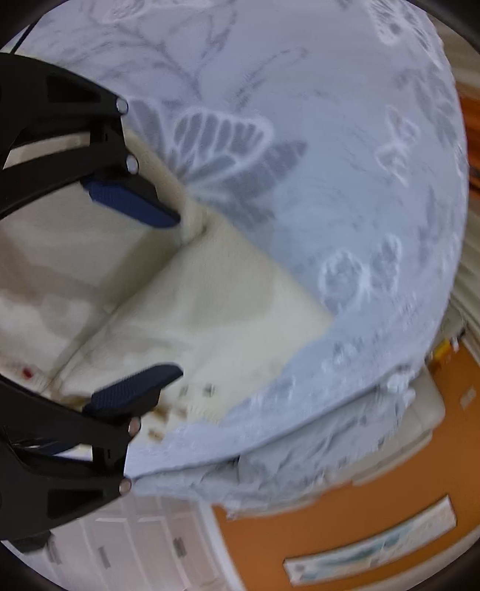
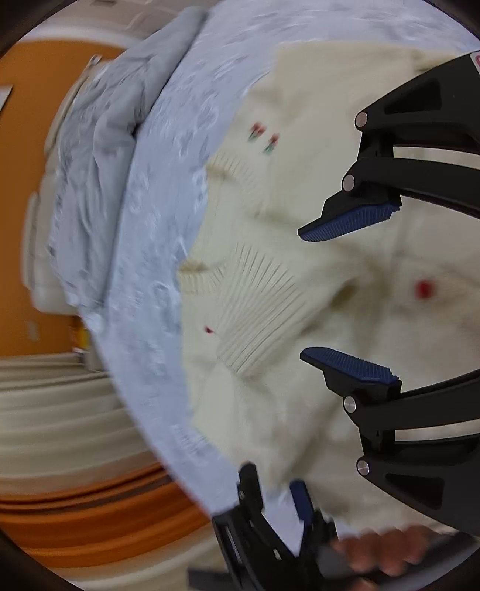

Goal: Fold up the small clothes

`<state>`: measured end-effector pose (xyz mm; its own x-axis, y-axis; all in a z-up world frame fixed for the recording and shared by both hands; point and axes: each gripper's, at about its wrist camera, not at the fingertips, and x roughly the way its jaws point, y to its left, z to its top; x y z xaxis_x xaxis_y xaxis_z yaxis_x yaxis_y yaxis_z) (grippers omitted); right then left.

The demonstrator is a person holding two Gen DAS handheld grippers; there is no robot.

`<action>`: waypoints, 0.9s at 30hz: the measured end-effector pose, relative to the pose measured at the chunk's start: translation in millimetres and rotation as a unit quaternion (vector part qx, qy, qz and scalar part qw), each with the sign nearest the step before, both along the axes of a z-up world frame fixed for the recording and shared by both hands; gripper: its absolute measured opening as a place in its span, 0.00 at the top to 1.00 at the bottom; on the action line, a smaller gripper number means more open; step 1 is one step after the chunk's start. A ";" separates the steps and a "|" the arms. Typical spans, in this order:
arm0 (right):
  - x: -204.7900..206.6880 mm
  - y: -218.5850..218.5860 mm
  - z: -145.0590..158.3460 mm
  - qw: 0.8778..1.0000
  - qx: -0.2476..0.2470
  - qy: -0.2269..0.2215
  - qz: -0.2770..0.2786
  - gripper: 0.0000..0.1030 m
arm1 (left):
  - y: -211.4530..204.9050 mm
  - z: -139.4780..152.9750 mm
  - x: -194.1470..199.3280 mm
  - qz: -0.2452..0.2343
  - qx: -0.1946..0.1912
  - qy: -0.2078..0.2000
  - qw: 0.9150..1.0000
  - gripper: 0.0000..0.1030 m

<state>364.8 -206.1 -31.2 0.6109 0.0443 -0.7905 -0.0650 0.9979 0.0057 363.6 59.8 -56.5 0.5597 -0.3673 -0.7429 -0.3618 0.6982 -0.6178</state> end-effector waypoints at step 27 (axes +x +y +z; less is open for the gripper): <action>-72.5 -187.1 35.1 0.890 0.385 -0.188 -0.154 0.93 | 22.8 -23.1 -15.0 0.092 -0.083 -0.037 0.992 0.75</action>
<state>292.3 -393.3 3.9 0.9026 0.2695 -0.3357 0.0695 0.6784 0.7314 348.6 82.7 -79.6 0.6794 -0.3674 -0.6352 -0.4233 0.5108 -0.7482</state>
